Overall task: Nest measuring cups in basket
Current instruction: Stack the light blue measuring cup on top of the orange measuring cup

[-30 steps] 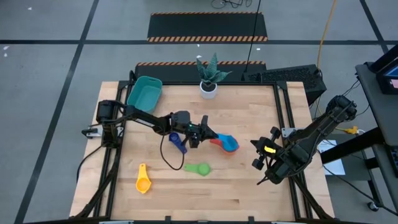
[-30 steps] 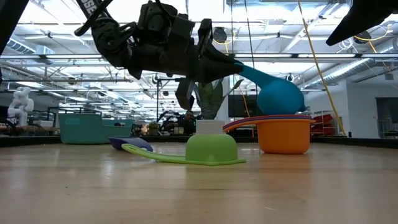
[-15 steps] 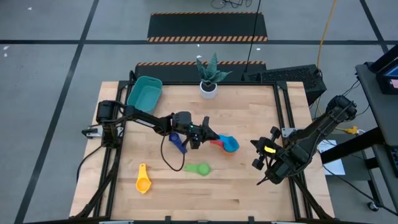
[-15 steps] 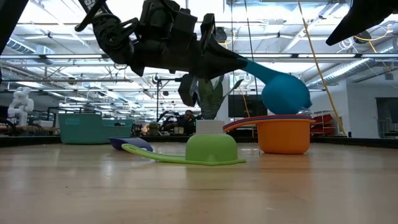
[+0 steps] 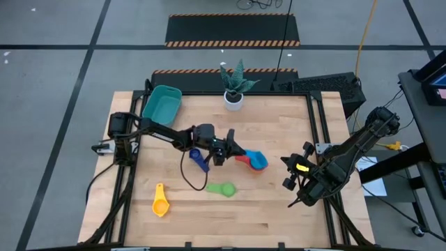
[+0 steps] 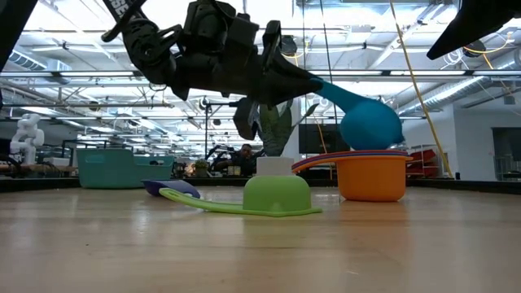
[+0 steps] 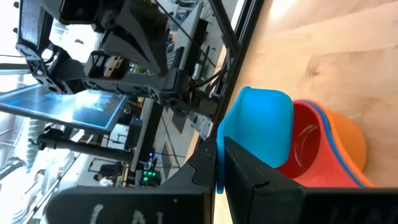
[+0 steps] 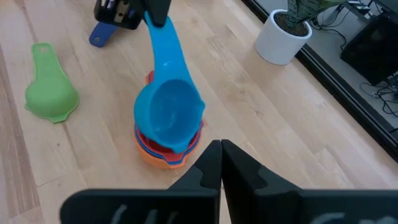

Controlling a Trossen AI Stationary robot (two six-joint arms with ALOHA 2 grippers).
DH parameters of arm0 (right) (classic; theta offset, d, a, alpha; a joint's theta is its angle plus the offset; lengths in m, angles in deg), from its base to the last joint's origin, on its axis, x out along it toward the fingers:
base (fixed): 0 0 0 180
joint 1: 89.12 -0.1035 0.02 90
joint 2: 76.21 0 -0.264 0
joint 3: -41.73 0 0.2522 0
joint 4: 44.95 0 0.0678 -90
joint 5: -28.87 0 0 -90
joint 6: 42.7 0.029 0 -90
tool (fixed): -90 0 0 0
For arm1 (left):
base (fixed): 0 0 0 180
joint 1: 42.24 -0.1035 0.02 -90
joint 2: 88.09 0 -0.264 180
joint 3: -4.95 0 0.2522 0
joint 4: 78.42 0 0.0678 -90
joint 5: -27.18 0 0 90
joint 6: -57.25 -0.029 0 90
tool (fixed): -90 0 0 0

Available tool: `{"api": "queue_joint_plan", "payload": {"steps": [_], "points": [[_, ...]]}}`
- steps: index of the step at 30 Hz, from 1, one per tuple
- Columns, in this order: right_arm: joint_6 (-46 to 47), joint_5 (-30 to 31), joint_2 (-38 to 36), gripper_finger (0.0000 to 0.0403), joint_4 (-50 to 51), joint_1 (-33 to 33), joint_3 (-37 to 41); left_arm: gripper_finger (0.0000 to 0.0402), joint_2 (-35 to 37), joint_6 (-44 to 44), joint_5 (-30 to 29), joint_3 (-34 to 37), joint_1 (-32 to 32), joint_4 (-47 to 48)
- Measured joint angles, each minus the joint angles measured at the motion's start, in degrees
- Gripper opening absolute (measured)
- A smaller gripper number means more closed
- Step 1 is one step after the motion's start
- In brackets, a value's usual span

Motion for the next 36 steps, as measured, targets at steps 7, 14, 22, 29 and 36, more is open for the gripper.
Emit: {"api": "queue_joint_plan", "payload": {"steps": [7,14,22,29,36], "points": [[0.00,0.02,-0.07,0.0000,0.03,-0.02,0.00,0.0021,-2.07,-0.22,0.05,-0.41,0.14,0.05],[0.00,-0.15,-0.70,0.0000,-0.12,-0.02,0.00,0.0022,-3.02,0.15,-0.08,-0.50,0.31,-1.90],[0.00,-0.27,-0.85,0.0000,-0.64,-0.04,0.00,0.0033,-3.02,1.17,0.97,-0.50,-0.49,-1.60],[0.00,-0.31,-0.85,0.0000,-1.14,-0.06,0.00,0.0130,-3.02,6.08,0.99,-0.50,-1.64,-1.74],[-0.12,-0.44,-0.85,0.0000,-1.63,-0.06,0.00,0.0228,-3.02,10.08,-5.24,-0.50,-2.27,-1.70]]}}
